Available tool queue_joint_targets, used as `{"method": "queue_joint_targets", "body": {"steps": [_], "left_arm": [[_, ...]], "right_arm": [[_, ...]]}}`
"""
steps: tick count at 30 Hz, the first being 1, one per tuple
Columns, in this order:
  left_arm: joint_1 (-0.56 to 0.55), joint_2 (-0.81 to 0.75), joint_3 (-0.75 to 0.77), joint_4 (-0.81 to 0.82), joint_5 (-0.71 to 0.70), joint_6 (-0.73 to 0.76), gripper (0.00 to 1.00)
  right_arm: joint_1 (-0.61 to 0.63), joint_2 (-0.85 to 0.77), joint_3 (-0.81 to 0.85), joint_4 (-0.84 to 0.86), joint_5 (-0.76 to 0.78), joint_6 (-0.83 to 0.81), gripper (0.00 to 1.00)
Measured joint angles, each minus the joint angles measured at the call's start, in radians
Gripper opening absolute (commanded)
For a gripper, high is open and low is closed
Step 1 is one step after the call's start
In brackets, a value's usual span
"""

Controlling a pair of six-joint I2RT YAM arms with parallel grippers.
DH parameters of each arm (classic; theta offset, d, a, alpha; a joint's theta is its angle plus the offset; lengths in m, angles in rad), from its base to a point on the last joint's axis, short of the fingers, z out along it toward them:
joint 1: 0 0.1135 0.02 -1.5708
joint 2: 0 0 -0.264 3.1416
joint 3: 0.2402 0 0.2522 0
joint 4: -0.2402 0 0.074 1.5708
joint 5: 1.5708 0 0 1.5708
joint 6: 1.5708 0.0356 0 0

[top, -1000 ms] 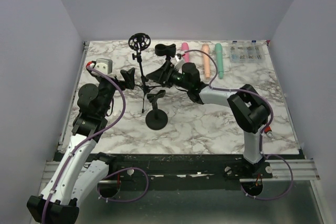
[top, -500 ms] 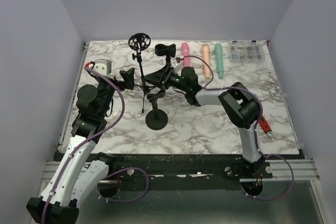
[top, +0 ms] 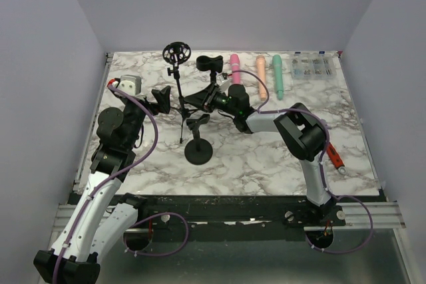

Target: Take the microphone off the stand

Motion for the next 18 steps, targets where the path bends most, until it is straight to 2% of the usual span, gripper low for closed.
{"method": "queue_joint_targets", "body": {"steps": [4, 6, 11, 18], "left_arm": [[0.000, 0.000, 0.000, 0.000, 0.000, 0.000, 0.99], [0.000, 0.000, 0.000, 0.000, 0.001, 0.000, 0.99], [0.000, 0.000, 0.000, 0.000, 0.001, 0.000, 0.99], [0.000, 0.000, 0.000, 0.000, 0.001, 0.000, 0.99]], "right_arm": [[0.000, 0.000, 0.002, -0.008, 0.000, -0.023, 0.10], [0.000, 0.000, 0.005, -0.011, 0.000, -0.040, 0.06], [0.000, -0.013, 0.006, -0.033, 0.012, -0.106, 0.03], [0.012, -0.078, 0.006, -0.152, 0.079, -0.292, 0.03]]}}
